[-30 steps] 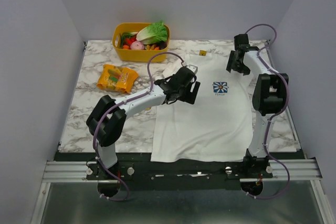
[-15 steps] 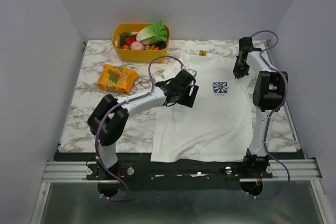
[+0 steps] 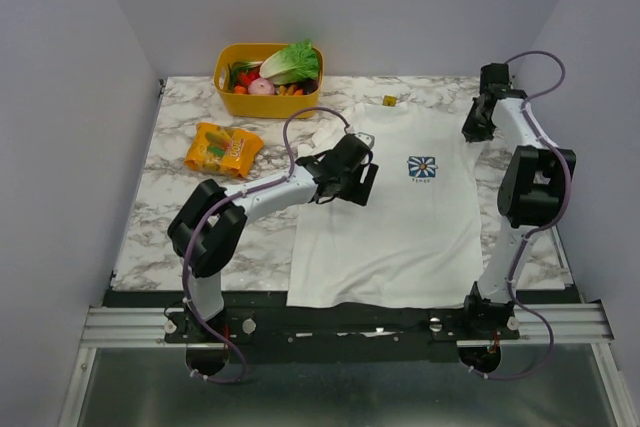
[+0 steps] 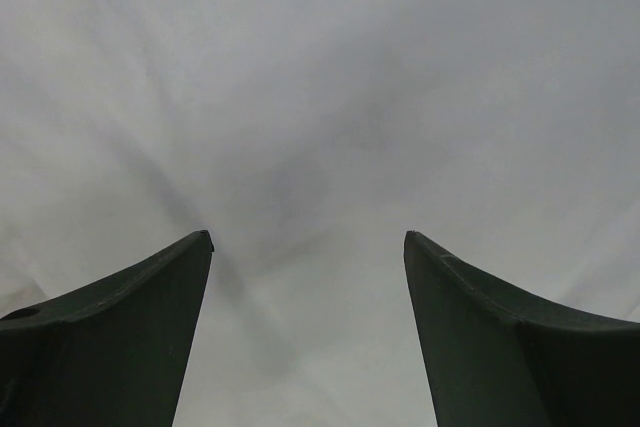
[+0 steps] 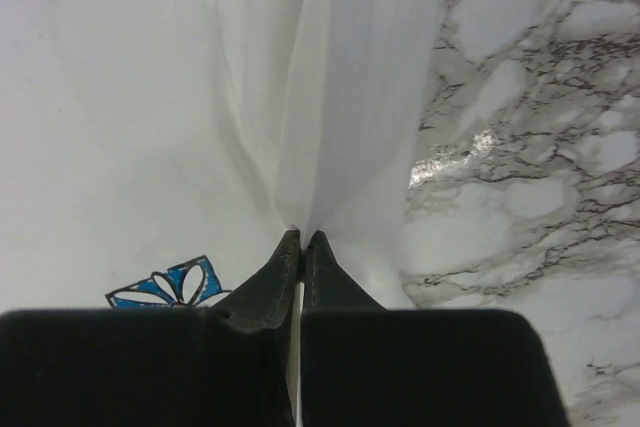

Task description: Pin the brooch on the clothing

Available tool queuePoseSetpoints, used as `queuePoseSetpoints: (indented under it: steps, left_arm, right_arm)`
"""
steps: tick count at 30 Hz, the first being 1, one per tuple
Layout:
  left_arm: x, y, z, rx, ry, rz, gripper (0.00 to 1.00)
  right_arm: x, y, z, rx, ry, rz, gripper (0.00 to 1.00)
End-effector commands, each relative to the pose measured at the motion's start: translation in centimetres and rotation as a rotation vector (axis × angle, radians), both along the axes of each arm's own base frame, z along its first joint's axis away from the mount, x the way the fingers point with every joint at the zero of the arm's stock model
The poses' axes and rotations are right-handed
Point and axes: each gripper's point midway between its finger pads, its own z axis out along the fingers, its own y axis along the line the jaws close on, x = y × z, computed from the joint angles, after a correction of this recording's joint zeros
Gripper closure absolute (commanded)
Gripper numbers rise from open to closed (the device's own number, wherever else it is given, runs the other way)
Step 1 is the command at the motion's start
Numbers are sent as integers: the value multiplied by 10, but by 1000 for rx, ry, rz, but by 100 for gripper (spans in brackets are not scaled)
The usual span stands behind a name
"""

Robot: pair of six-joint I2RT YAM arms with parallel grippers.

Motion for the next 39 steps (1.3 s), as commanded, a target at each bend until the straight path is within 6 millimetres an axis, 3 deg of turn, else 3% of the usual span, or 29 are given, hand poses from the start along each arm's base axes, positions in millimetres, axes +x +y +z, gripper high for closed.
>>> queuePoseSetpoints:
  steps: [1,6,11,12,16,18,19,21,22,23,29,30,31,36,38,39]
  left_arm:
    - [2,2,-12,24,14,2,14]
    - [2,5,-15,36,17,7,14]
    - [1,6,-10,35,13,11,15]
    - [1,7,-5,28,7,15,15]
    - [1,8,13,9,-17,12,15]
    - [1,10,25,1,-36,11,15]
    - [0,11,28,1,-43,9,15]
    - [0,14,37,-6,-61,9,15]
    - [-2,16,38,-5,-62,9,15]
    - [-2,16,40,-9,-69,9,15]
    - [-1,29,46,21,-94,35,14]
    - [1,32,46,25,-96,42,14]
    - [3,35,46,28,-94,49,14]
    - [12,44,37,49,-75,82,18]
    - [15,47,32,69,-66,92,22]
    - [16,48,24,86,-55,93,29]
  right_arm:
    - [4,-15,26,28,-104,-45,91]
    - [-13,-43,19,-11,-78,-159,99]
    - [-41,-70,12,-45,-56,-250,97]
    - [-54,-77,4,-55,-27,-278,96]
    - [-82,-99,12,-85,-68,-360,92]
    - [-76,-100,28,-85,-152,-345,90]
    - [-77,-102,36,-98,-175,-357,44]
    - [-77,-109,63,-139,-238,-370,10]
    - [-76,-108,70,-140,-255,-355,1]
    - [-74,-106,84,-131,-285,-345,0]
    - [-59,-43,101,-31,-355,-97,0]
    - [-55,-19,102,-29,-349,-28,0]
    - [-56,-8,100,-36,-331,5,0]
    - [-76,86,68,49,-227,258,8]
    - [-91,111,51,96,-194,316,20]
    - [-100,128,46,109,-175,360,26]
